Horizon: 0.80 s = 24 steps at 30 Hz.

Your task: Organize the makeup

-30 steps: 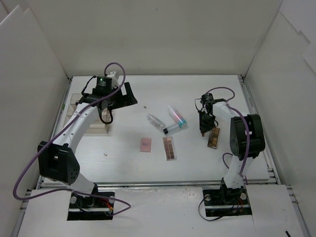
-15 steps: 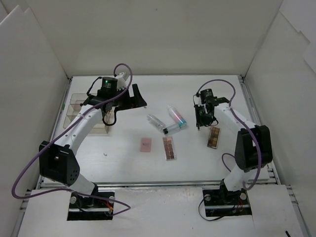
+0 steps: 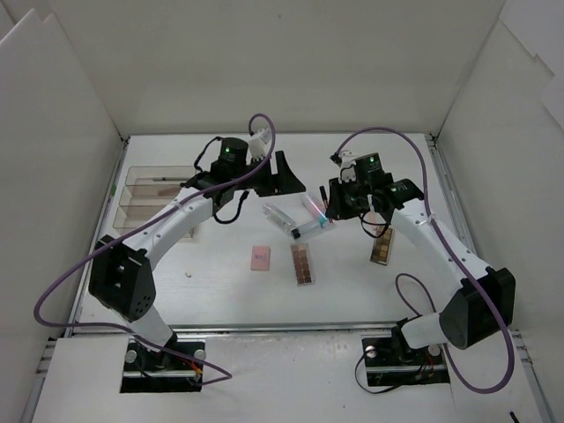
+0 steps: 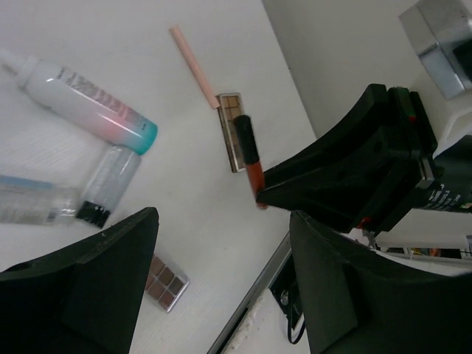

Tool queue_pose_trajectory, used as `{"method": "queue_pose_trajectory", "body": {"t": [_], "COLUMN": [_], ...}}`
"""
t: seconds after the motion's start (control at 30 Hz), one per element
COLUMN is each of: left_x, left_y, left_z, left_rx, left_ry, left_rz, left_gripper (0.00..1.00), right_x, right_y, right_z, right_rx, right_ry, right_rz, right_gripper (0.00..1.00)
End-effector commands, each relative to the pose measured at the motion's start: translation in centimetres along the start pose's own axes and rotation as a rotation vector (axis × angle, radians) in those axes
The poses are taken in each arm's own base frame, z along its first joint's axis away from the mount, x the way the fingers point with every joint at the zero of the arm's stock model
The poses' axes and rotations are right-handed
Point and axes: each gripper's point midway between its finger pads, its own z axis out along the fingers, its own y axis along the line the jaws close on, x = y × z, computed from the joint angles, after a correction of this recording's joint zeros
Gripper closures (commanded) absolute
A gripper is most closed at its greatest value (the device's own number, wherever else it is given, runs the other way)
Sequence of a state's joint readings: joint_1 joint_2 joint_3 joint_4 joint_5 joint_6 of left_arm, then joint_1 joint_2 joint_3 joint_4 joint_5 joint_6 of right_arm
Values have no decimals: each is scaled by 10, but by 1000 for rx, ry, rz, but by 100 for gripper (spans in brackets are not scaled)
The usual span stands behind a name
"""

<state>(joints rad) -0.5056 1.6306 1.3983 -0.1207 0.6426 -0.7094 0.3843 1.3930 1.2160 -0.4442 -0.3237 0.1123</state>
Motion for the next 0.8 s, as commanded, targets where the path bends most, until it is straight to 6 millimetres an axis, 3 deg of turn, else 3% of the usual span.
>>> {"method": "queue_pose_trajectory", "body": {"t": [0.0,0.13,0.27,0.43,0.63,0.7,0.77], "left_x": [-28,-15,-9,-14,-10,-9,-8], "left_y": [-56,-67,-66,-65,-67,-67,-67], "left_z": [4,21,32,38,46,47,47], "left_rx": [167,180,169,169,183,187,192], "left_ry": [-85,-58,-46,-60,-49,-43,-36], "left_rz": [73,82,73,63,45,40,34], "left_gripper": [34,37,40,46,71,84,98], "right_x": [-28,-34,-37,-35,-34,-33,-35], "right_y": [32,42,50,58,63,64,64], "right_z": [-22,-28,-32,-30,-25,-24,-23], "right_rx": [-104,-126,-147,-175,-183,-186,-181], "right_ry": [-109,-134,-145,-137,-130,-126,-127], "right_rz": [-37,-46,-55,-69,-80,-82,-79], "right_gripper": [100,100,100,100,100,100,93]}}
